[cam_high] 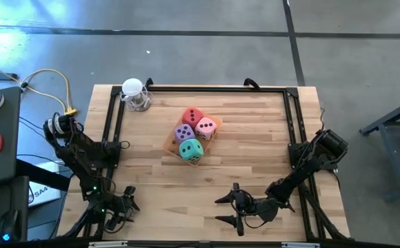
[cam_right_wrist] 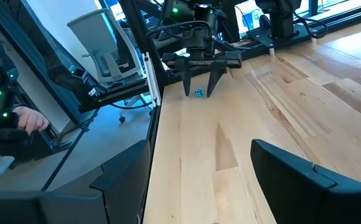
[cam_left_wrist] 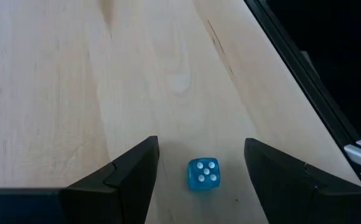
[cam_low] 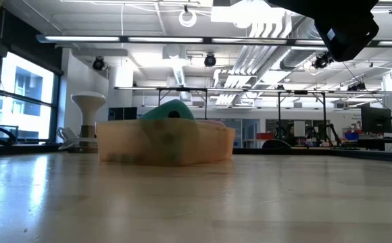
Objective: Pick & Place Dice
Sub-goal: Put the small blue die into the orange bin
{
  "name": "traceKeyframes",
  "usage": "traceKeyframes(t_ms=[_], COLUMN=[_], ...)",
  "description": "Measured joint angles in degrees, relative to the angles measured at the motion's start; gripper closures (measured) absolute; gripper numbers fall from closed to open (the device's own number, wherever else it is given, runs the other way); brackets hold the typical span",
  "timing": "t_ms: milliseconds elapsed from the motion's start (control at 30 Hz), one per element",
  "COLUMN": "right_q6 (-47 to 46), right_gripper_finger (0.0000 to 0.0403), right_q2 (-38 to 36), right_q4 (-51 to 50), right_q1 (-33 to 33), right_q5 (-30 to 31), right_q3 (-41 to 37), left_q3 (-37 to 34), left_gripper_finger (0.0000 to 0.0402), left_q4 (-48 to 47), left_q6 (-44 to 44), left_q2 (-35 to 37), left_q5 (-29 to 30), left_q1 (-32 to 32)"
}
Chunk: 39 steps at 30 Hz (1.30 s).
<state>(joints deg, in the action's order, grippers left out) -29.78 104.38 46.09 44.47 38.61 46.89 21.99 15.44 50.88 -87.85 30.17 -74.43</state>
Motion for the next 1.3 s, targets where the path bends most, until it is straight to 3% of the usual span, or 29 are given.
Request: traceKeyframes(t_ms=[767, 1133, 1300], right_q6=[0.0, -0.1, -0.1], right_gripper_finger=[0.0131, 0.0131, 0.0131], right_q2=[0.0, 0.0, 0.0], right_q4=[-0.1, -0.1, -0.1], right_q1=[0.0, 0.0, 0.0], right_q5=[0.0, 0.0, 0.0], right_q3=[0.0, 0.0, 0.0], left_q3=[-0.1, -0.1, -0.2], left_gripper_finger=[0.0169, 0.025, 0.0263], left_q4=[3.0, 2.9, 5.3], left_q6=[-7.2, -6.9, -9.9], left_q2=[-6.0, -6.1, -6.1], left_q5=[3.0, 3.8, 4.5], left_q1=[0.0, 0.0, -0.1])
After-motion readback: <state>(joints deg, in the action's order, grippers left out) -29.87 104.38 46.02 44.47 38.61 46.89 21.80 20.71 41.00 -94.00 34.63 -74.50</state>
